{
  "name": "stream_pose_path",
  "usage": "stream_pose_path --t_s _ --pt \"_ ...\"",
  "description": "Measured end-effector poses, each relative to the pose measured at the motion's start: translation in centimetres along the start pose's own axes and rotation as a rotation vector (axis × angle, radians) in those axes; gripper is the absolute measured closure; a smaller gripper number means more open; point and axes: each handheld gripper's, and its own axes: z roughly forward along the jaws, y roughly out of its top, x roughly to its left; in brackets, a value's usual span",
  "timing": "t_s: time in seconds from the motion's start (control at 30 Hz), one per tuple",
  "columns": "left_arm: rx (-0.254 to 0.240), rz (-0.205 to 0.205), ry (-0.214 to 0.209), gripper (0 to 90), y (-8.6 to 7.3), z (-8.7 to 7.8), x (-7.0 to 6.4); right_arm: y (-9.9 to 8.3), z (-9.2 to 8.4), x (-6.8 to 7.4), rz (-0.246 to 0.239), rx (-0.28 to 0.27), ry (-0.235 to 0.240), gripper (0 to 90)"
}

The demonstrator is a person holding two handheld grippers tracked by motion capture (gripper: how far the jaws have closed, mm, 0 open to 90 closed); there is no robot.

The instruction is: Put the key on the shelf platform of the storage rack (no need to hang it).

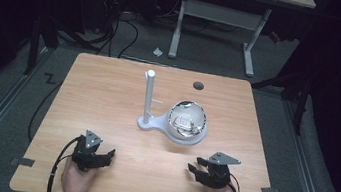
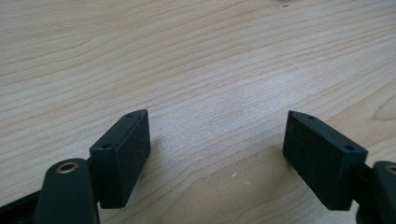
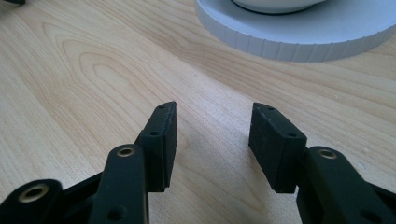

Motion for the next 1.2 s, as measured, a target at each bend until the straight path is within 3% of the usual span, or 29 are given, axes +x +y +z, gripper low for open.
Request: stream_pose_path --t_s 0.4,1.2 --pt "0.000 0.001 0.000 23.7 0.0 0.0 0.0 0.3 0.7 1.1 -0.091 0.034 -0.058 44.5" --pt "0.000 0.001 0.000 23.7 0.0 0.0 0.0 0.5 0.8 1.2 -0.095 0.036 -0.055 41.4"
